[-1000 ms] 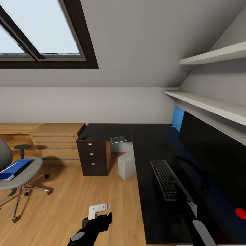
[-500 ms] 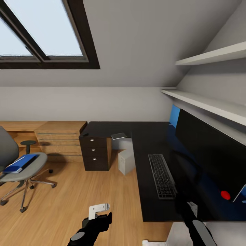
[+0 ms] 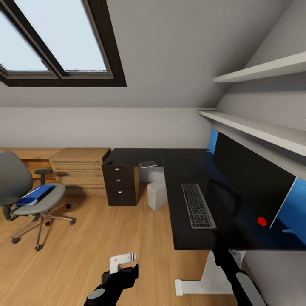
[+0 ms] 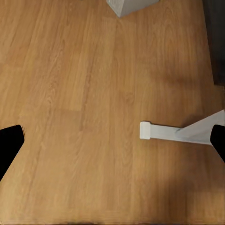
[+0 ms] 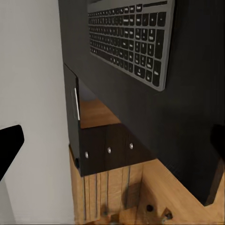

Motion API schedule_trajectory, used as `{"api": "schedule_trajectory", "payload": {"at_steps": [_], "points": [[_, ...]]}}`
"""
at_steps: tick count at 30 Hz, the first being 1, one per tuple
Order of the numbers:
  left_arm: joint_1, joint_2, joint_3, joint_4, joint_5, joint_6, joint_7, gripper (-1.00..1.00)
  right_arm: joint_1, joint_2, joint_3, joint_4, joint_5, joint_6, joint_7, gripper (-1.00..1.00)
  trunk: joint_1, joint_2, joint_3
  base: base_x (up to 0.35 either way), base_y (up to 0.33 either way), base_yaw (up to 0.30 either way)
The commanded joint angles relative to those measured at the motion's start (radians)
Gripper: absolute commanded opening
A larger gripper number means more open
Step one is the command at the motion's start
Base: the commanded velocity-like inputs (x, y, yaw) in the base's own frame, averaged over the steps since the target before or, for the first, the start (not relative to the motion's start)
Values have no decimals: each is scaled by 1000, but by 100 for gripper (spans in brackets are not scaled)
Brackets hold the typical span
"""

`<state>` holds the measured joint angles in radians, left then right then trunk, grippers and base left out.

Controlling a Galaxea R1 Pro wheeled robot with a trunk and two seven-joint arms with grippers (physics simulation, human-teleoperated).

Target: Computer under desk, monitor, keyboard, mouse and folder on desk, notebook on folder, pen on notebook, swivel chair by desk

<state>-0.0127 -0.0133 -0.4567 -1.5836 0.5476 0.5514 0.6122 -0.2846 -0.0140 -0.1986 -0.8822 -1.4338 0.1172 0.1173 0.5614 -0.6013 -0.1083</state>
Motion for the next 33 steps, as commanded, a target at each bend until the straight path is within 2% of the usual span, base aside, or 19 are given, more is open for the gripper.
{"api": "schedule_trajectory", "payload": {"at_steps": [1,3,6,8,9,11,12,14,15,16,17,18,19,21,24,25,26,28,33], "points": [[-1,1,0,3,9,1,10,100,-1,0,13,0,-8,6,-1,100,0,-2,-2,-335,0,0],[-1,3,22,16,7,-1,10,100,-1,0,92,2,-6,-15,-50,100,0,-2,-2,-335,0,0],[-1,4,36,34,8,-1,9,100,-1,-1,119,3,-4,-56,-100,100,0,-2,-2,-335,0,0],[-1,5,41,81,8,-2,8,100,-1,-1,129,5,9,-90,-125,100,0,-2,-2,-335,20,0],[-1,5,42,100,7,-3,8,100,-1,-1,132,7,19,-99,-130,100,0,-2,-2,-335,40,0],[-1,5,45,160,6,-5,9,100,-1,-1,140,20,66,-120,-140,100,0,-2,-2,-333,81,0],[-1,5,46,200,6,-6,9,100,-1,0,149,35,115,-129,-144,100,0,-2,-2,-318,129,0],[-1,6,48,332,1,-20,8,100,-1,-1,185,103,320,-162,-149,100,0,-2,-2,-284,192,0],[-1,7,48,372,0,-40,7,100,-1,-1,192,132,399,-189,-150,100,0,-2,-2,-247,235,0],[-1,6,47,427,-1,-92,5,100,-1,-1,197,187,519,-249,-151,100,0,-2,-2,-192,271,0],[-1,6,45,445,-2,-114,5,100,-1,-1,198,209,560,-275,-152,100,0,-2,-2,-167,280,0],[-1,6,44,480,-2,-162,3,100,-1,0,200,256,638,-333,-152,100,0,-2,-2,-111,296,0],[-1,6,43,496,-2,-184,3,100,-1,0,201,281,674,-364,-152,100,0,-2,-2,-89,303,0],[-1,6,41,558,-3,-258,2,100,-1,6,204,384,797,-493,-152,100,0,-2,-2,-47,316,0],[-1,7,41,603,-9,-295,2,100,-1,25,206,481,871,-603,-150,100,0,-2,-2,-21,324,0],[-1,7,41,617,-16,-305,2,100,-1,34,207,519,891,-640,-148,100,0,-2,-2,-10,329,0],[-1,10,41,636,-40,-316,1,100,-1,48,208,565,913,-682,-144,100,0,-2,-2,-4,332,0],[-1,14,43,651,-58,-322,0,100,-1,61,210,588,923,-699,-142,100,0,-2,-2,-2,333,0],[-1,15,42,673,-68,-325,-1,100,-1,74,212,601,933,-706,-141,100,0,-2,-2,46,334,0]]}}
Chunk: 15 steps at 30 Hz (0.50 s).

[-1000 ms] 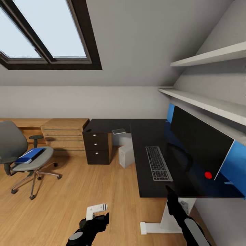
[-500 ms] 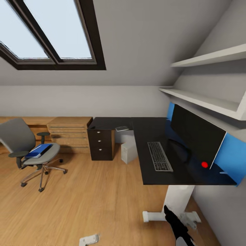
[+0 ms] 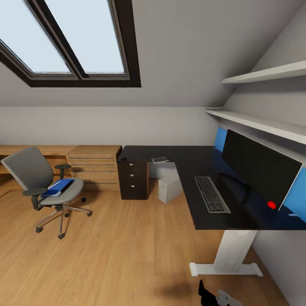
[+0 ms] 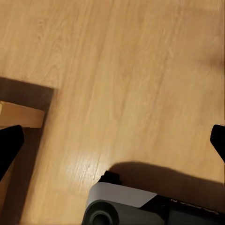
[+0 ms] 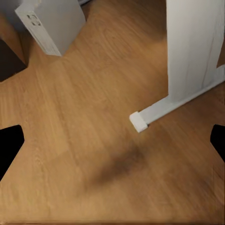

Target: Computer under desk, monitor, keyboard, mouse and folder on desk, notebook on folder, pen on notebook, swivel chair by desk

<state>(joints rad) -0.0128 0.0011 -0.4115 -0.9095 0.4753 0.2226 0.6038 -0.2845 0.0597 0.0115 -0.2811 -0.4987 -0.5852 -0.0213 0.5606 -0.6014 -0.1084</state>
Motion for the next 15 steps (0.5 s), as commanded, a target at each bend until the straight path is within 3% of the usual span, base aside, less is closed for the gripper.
{"api": "schedule_trajectory", "payload": {"at_steps": [1,7,15], "points": [[-1,1,-4,7,3,4,6,100,-1,2,2,5,1,-4,-2,100,1,-2,-2,89,333,0],[-1,-3,-7,29,3,3,5,100,-1,5,48,24,82,-3,-3,100,1,-2,-2,130,326,0],[-1,-4,-7,53,2,3,5,100,-1,5,59,25,96,-2,-3,100,1,-2,-2,220,281,0]]}}
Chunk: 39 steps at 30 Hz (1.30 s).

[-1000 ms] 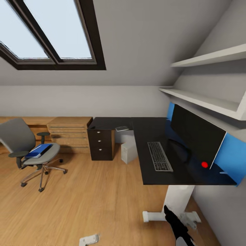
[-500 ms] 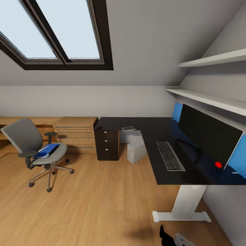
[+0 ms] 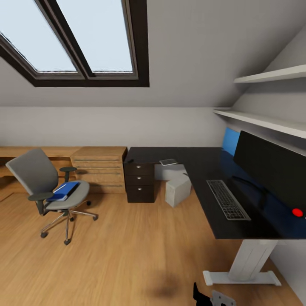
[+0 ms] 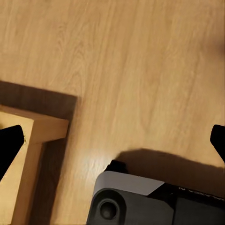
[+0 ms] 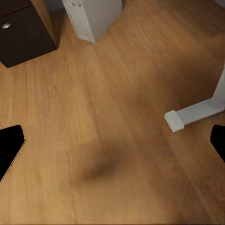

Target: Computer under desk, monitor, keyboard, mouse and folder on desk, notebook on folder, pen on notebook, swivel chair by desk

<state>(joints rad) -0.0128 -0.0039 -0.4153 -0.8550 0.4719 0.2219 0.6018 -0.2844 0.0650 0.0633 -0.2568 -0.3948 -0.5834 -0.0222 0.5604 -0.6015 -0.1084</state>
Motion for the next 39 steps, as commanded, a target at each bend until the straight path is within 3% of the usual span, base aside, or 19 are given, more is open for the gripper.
{"api": "schedule_trajectory", "payload": {"at_steps": [1,12,14,16,22,39], "points": [[-1,1,-4,0,5,4,7,100,-1,0,8,1,-7,-4,-2,100,1,-1,-2,254,249,0],[-1,-2,-5,11,5,4,-14,100,-1,1,9,2,-3,-5,-2,100,1,-1,-2,307,139,0],[-1,-2,-5,14,5,4,-14,100,-1,9,23,19,14,-7,-2,100,1,-1,-2,329,13,0],[-1,-2,-5,17,5,4,-14,100,-1,15,68,36,74,-8,-5,100,1,-1,-2,330,4,0],[-1,-2,-4,19,5,4,-27,100,-1,16,93,43,113,-9,-7,100,1,-1,-2,330,1,0],[-1,-1,-5,40,5,-31,-36,100,-1,12,95,44,119,-9,-7,100,1,-1,-2,331,0,0]]}}
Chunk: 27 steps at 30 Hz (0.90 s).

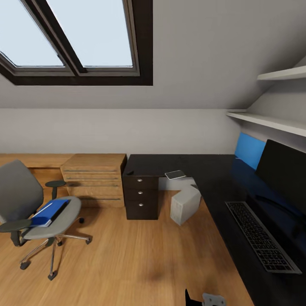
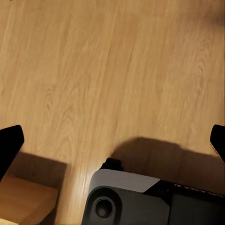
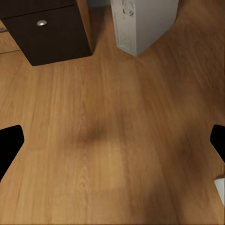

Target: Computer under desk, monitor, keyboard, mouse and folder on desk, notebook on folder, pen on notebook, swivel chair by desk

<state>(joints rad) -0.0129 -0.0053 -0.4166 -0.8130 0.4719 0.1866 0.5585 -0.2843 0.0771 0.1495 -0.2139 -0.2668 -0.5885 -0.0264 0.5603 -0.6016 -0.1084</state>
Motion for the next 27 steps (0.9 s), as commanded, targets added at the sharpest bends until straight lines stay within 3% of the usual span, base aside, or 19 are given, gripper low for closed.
{"api": "schedule_trajectory", "payload": {"at_steps": [1,27], "points": [[-1,1,-4,-2,5,4,8,100,-1,0,8,1,-9,-4,-3,100,1,-1,-2,330,0,0],[-1,4,-1,-12,4,4,8,100,-1,5,8,0,-11,-16,-1,100,1,-1,-2,331,0,0]]}}
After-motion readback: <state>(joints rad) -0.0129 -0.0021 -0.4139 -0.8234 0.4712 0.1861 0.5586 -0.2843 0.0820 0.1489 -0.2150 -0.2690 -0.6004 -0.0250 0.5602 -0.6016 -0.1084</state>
